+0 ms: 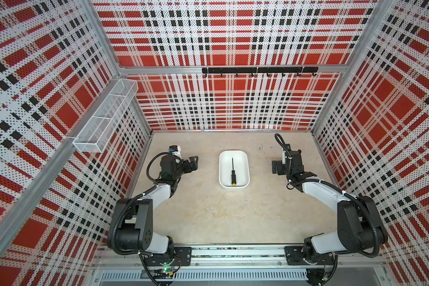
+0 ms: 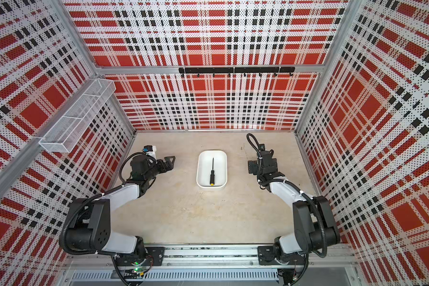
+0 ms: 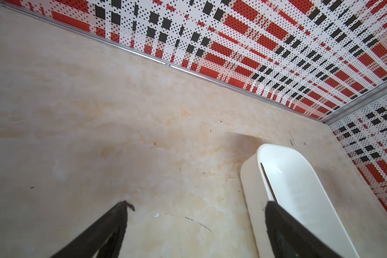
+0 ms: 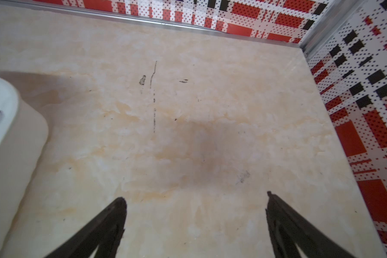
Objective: Put the screwdriver in the bin
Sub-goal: Reset both arms
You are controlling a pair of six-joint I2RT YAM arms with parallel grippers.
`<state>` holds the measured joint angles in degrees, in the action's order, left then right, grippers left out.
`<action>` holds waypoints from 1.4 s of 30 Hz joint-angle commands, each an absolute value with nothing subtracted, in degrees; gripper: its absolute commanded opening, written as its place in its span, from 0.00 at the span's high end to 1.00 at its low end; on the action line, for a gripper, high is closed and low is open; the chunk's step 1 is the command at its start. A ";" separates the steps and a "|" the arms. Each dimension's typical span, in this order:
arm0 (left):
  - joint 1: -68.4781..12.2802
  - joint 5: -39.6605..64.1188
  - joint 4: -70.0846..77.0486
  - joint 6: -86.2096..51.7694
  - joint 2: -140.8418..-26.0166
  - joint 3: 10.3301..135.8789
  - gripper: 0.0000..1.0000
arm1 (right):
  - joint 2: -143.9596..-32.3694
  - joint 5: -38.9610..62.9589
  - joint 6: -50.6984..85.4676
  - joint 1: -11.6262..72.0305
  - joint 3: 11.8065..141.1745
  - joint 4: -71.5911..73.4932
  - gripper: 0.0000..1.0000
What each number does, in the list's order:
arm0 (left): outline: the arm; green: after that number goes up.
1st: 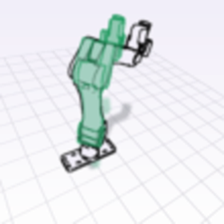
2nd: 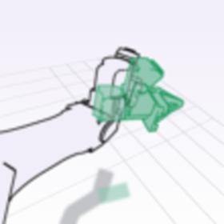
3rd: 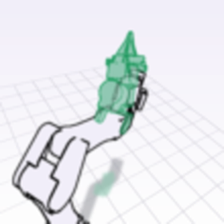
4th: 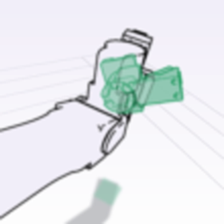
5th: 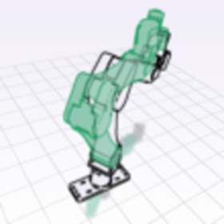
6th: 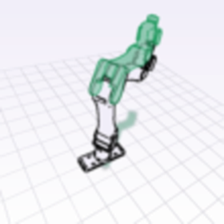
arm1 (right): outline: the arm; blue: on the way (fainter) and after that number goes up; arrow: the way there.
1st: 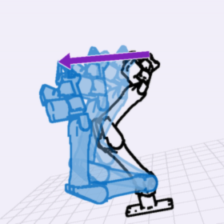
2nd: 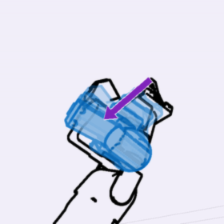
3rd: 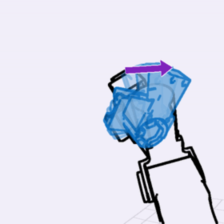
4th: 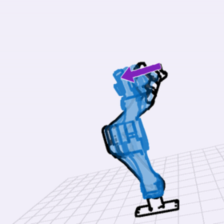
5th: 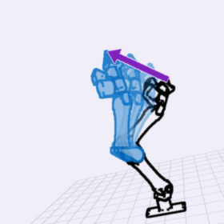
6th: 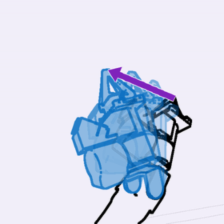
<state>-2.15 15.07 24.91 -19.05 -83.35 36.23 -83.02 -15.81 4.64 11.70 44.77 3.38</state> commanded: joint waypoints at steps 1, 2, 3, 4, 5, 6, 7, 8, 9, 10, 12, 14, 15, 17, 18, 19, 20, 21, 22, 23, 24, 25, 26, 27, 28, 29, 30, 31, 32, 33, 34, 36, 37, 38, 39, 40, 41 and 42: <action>-1.67 13.30 33.69 -17.28 -80.34 33.30 0.02 | -83.12 -15.48 2.80 8.57 41.93 14.24 0.00; -1.69 12.45 35.64 -17.02 -79.72 32.29 0.02 | -83.37 -14.30 2.98 7.45 40.24 17.14 0.00; -1.54 11.65 37.23 -16.54 -79.15 31.40 0.02 | -83.64 -13.55 3.02 6.73 38.62 20.43 0.00; -1.45 11.04 38.56 -15.91 -78.74 30.76 0.02 | -83.81 -13.17 2.93 6.24 36.87 23.34 0.00; -1.35 9.99 39.88 -15.29 -78.35 29.99 0.02 | -84.05 -12.29 2.47 5.79 35.03 26.83 0.00; -1.09 9.38 41.11 -14.63 -78.02 29.36 0.02 | -84.34 -12.21 2.05 5.32 33.16 30.45 0.00; -0.82 9.37 41.98 -13.72 -77.84 28.91 0.02 | -84.63 -11.44 2.01 5.01 31.69 33.46 0.00; -0.71 8.73 42.90 -12.53 -77.57 28.30 0.02 | -84.96 -9.50 2.10 4.61 30.04 36.94 0.00; -0.66 8.01 43.41 -11.41 -77.26 27.88 0.02 | -85.38 -8.71 2.22 4.25 28.88 39.61 0.00; -0.62 7.18 43.76 -9.97 -76.96 27.41 0.02 | -85.88 -8.05 1.99 4.13 27.85 41.79 0.00; -0.53 5.77 44.48 -7.53 -76.59 26.38 0.02 | -87.16 -8.48 2.02 3.98 26.72 44.86 0.00; -0.44 3.52 45.55 -5.25 -76.25 25.03 0.02 | -88.12 -8.52 1.68 4.00 25.65 48.12 0.00; -0.36 2.62 46.62 -4.58 -76.16 24.11 0.02 | -88.44 -8.33 1.59 3.97 25.27 49.08 0.00; 0.04 1.13 50.28 -3.46 -76.12 21.60 0.02 | -88.52 -8.23 1.72 3.78 25.05 49.42 0.00; 0.29 0.98 51.71 -3.26 -76.20 20.68 0.02 | -88.41 -7.84 1.84 3.63 24.84 49.83 0.00; 0.51 0.76 53.18 -3.09 -76.43 19.69 0.02 | -88.41 -7.64 1.76 3.52 24.35 50.91 0.00; 0.66 0.35 54.70 -3.11 -76.76 18.88 0.02 | -88.21 -7.78 1.97 3.47 23.89 51.30 0.00; 0.75 0.04 55.36 -2.79 -77.16 18.36 0.02 | -88.08 -7.89 2.22 3.35 23.27 52.47 0.00; 0.79 -0.17 56.79 -2.30 -77.66 17.51 0.02 | -88.06 -8.11 2.53 3.04 22.13 54.54 0.00; 0.79 -0.63 58.38 -1.71 -78.28 16.72 0.02 | -87.84 -8.86 3.06 2.93 20.91 56.52 0.00; 0.79 -1.22 59.89 -1.39 -78.72 16.01 0.02 | -87.75 -9.76 3.61 2.90 19.86 58.50 0.00; 0.85 -1.85 62.15 -1.36 -79.45 15.05 0.02 | -88.22 -10.51 3.92 2.95 18.28 61.71 0.00; 0.89 -2.33 64.73 -1.47 -80.36 14.25 0.02 | -89.32 -10.98 3.81 2.93 17.11 64.93 0.00; 1.03 -2.27 66.31 -1.79 -80.83 14.13 0.02 | -89.89 -10.98 3.82 2.94 16.85 66.15 0.00; 1.13 -2.12 66.37 -1.25 -80.90 14.00 0.02 | -89.77 -11.03 3.80 2.90 16.84 65.82 0.00; 1.05 -2.44 67.23 -0.91 -81.23 13.89 0.02 | -89.60 -10.99 3.96 2.91 16.82 65.28 0.00; 1.20 -2.95 67.97 -0.73 -81.62 13.74 0.02 | -89.88 -10.87 3.89 2.90 16.85 65.85 0.00; 1.14 -3.38 69.79 -0.49 -82.37 13.18 0.02 | -89.91 -10.57 3.69 2.97 16.69 66.18 0.00; 1.12 -3.70 73.01 -0.40 -83.71 12.16 0.02 | -89.95 -10.43 3.62 2.90 16.61 66.40 0.00; 1.16 -4.03 76.44 -0.54 -85.19 11.24 0.02 | -89.96 -10.41 3.62 2.93 16.59 66.36 0.00; 1.16 -4.56 80.14 -0.97 -86.91 10.47 0.02 | -89.92 -10.41 3.67 2.90 16.56 66.38 0.00; 1.14 -6.12 85.17 -1.56 -90.09 9.21 0.02 | -90.01 -10.29 3.59 2.90 16.58 66.46 0.00; 1.14 -7.25 87.14 -1.91 -90.68 8.80 0.02 | -90.04 -10.23 3.60 2.92 16.55 66.55 0.00; 1.15 -8.56 85.77 -2.17 -89.90 8.94 0.02 | -90.08 -10.27 3.54 2.90 16.57 66.57 0.00; 1.23 -9.84 84.73 -2.47 -89.86 9.13 0.02 | -90.09 -10.20 3.52 2.88 16.52 66.56 0.00; 1.26 -10.64 85.05 -3.20 -90.26 9.50 0.02 | -90.01 -10.25 3.47 2.87 16.59 66.55 0.00; 1.23 -11.08 84.01 -3.26 -90.33 10.10 0.02 | -90.03 -10.28 3.52 2.91 16.53 66.55 0.00; 1.19 -11.94 82.04 -3.50 -90.18 10.97 0.02 | -90.05 -10.22 3.43 2.92 16.53 66.56 0.00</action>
